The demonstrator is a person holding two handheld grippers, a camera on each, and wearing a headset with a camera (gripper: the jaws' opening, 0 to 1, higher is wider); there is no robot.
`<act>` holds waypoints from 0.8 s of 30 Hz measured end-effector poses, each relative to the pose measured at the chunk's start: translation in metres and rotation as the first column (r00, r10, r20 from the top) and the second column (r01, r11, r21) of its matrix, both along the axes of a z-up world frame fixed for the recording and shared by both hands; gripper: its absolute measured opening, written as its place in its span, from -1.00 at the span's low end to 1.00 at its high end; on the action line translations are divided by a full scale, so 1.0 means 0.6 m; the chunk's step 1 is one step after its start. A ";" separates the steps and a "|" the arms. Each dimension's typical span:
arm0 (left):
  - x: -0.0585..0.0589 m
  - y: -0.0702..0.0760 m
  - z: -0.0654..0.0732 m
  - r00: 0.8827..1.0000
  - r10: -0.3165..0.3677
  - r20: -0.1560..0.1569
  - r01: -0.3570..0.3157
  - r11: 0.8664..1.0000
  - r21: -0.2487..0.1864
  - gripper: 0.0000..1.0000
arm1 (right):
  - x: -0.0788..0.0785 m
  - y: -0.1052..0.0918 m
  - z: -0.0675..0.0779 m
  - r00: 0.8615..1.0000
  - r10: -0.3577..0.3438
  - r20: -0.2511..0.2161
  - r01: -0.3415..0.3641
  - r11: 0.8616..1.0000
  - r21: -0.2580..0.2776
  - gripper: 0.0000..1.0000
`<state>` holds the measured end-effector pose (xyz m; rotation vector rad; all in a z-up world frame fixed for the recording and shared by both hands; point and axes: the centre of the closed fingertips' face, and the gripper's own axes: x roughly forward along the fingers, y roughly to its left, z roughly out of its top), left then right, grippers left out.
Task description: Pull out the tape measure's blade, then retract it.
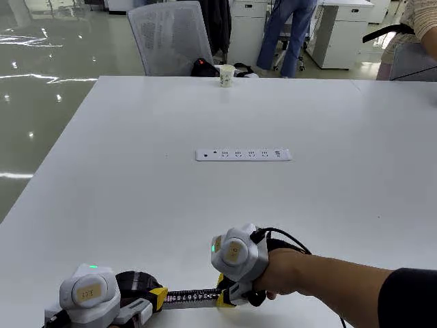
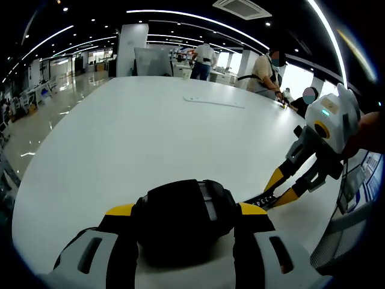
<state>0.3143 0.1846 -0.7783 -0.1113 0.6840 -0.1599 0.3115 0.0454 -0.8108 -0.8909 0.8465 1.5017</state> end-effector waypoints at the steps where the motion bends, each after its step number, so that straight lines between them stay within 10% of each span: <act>1: 0.000 0.000 0.000 1.000 -0.001 -0.001 0.001 1.000 -0.001 0.18 | 0.000 0.002 0.001 1.000 -0.001 -0.002 0.001 1.000 0.003 -0.78; 24: -0.001 0.000 0.001 1.000 -0.004 -0.003 0.004 1.000 -0.005 0.18 | -0.005 0.023 -0.001 1.000 -0.011 -0.007 0.011 1.000 0.023 -0.78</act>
